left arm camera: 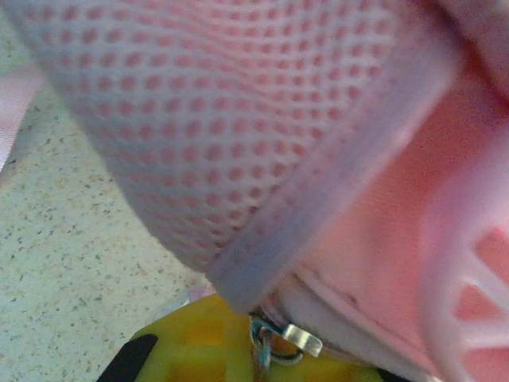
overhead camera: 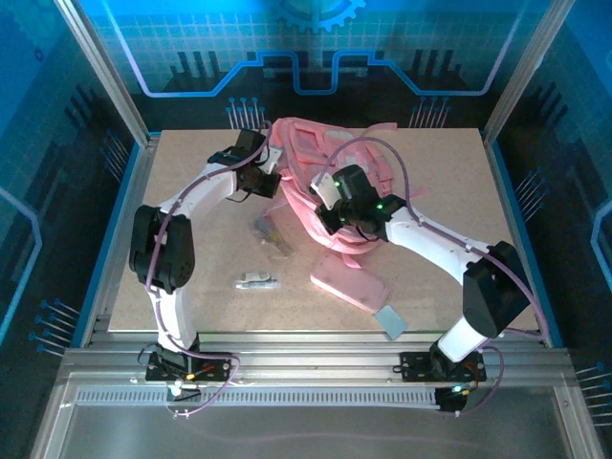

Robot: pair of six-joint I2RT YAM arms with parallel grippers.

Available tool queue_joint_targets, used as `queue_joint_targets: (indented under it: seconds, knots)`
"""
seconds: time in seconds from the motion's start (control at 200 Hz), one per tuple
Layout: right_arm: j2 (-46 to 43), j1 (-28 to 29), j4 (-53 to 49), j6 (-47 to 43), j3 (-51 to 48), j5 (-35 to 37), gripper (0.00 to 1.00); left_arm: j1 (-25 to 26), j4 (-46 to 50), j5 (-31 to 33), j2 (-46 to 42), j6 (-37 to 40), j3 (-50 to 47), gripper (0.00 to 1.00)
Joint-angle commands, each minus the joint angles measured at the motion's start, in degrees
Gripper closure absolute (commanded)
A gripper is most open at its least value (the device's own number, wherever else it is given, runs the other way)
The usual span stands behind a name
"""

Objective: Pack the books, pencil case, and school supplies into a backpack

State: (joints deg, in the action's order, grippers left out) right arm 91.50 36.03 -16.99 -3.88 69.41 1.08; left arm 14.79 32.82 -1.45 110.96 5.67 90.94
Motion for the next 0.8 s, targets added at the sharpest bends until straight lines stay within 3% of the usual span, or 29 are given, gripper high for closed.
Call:
queue_joint_targets:
  seconds: [0.0, 0.13, 0.21, 0.37, 0.445, 0.58, 0.76, 0.795]
  knots:
    - [-2.0, -1.3, -12.5, 1.1, -1.9, 0.8, 1.00, -6.6, -8.4, 23.6, 2.0, -8.6, 4.8, 0.98]
    - [-2.0, -1.3, -11.7, 1.7, -1.9, 0.2, 1.00, -6.5, -5.8, 26.7, 5.6, -8.2, 8.3, 0.97]
    - [-1.5, -1.2, -11.1, 2.0, -1.3, -0.9, 1.00, -6.6, -5.8, 25.2, 5.8, -9.0, 8.0, 0.87]
    - [0.4, -1.4, -9.6, 3.6, 0.5, -1.3, 1.00, -7.3, -7.7, 16.5, 1.7, -12.9, 2.6, 0.28]
    - [1.7, -1.9, -8.8, 4.9, 1.4, -2.2, 1.00, -7.3, -7.9, 12.5, -1.8, -15.6, -1.2, 0.14]
    - [3.6, -2.1, -7.0, 6.8, 3.1, -4.4, 1.00, -7.3, -11.4, 8.3, -9.3, -23.0, -11.0, 0.10]
    - [7.4, -1.2, -7.1, 8.2, 6.3, -9.6, 1.00, -6.2, -19.7, -2.9, -15.4, -34.2, -21.6, 0.10]
    - [7.8, -0.7, -7.7, 8.6, 6.9, -9.7, 0.88, -5.3, -20.5, -3.3, -16.1, -36.2, -23.0, 0.10]
